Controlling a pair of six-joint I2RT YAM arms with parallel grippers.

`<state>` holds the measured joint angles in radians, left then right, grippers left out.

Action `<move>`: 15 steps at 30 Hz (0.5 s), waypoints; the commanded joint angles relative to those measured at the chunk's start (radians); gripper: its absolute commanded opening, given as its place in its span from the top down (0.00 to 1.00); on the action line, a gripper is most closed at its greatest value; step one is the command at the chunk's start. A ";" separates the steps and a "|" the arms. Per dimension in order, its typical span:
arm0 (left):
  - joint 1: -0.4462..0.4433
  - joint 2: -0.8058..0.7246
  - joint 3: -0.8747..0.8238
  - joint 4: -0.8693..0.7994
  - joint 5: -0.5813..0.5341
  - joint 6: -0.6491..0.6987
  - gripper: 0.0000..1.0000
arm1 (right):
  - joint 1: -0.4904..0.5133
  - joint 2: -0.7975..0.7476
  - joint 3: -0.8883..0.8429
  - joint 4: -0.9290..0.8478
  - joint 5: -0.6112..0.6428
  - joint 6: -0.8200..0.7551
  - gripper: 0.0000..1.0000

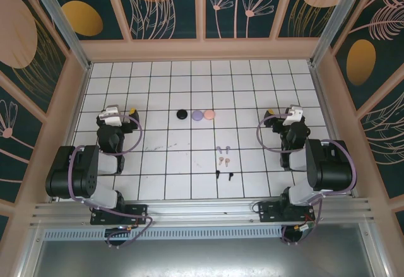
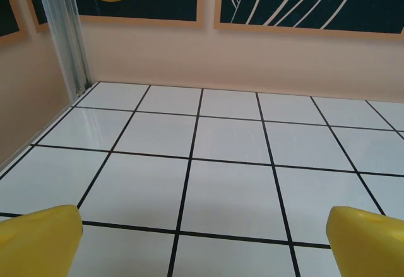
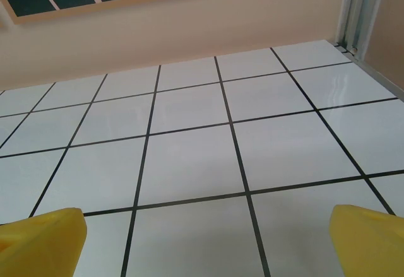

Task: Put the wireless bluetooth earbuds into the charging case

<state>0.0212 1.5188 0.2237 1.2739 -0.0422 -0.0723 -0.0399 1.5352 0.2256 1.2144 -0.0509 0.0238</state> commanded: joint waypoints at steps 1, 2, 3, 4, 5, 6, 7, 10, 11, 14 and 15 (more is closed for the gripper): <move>0.000 0.002 0.009 0.005 -0.013 -0.012 0.01 | -0.008 0.003 0.018 0.013 -0.018 -0.012 0.01; 0.000 0.001 0.009 0.005 -0.012 -0.012 0.01 | -0.008 0.003 0.018 0.013 -0.018 -0.013 0.01; 0.000 0.001 0.009 0.005 -0.013 -0.012 0.01 | -0.008 0.002 0.018 0.013 -0.018 -0.013 0.01; 0.000 0.000 0.009 0.005 -0.013 -0.012 0.01 | -0.008 0.003 0.017 0.013 -0.018 -0.013 0.01; 0.000 0.001 0.011 0.005 -0.013 -0.014 0.01 | -0.008 0.003 0.017 0.013 -0.020 -0.013 0.01; 0.000 0.001 0.013 0.000 -0.014 -0.014 0.01 | -0.008 0.003 0.018 0.013 -0.019 -0.013 0.01; 0.000 0.003 0.017 -0.005 -0.015 -0.014 0.01 | -0.007 0.003 0.018 0.013 -0.019 -0.013 0.01; 0.000 0.004 0.020 -0.009 -0.015 -0.012 0.01 | -0.008 0.002 0.018 0.013 -0.020 -0.012 0.01; -0.001 0.004 0.021 -0.011 -0.017 -0.012 0.01 | -0.008 0.004 0.019 0.013 -0.021 -0.012 0.01; -0.001 0.004 0.020 -0.009 -0.018 -0.012 0.01 | -0.009 0.004 0.019 0.012 -0.023 -0.011 0.01; -0.001 0.004 0.020 -0.010 -0.018 -0.013 0.01 | -0.011 0.005 0.019 0.011 -0.024 -0.010 0.01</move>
<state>0.0208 1.5188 0.2253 1.2587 -0.0525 -0.0727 -0.0399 1.5352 0.2256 1.2144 -0.0544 0.0238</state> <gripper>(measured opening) 0.987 0.990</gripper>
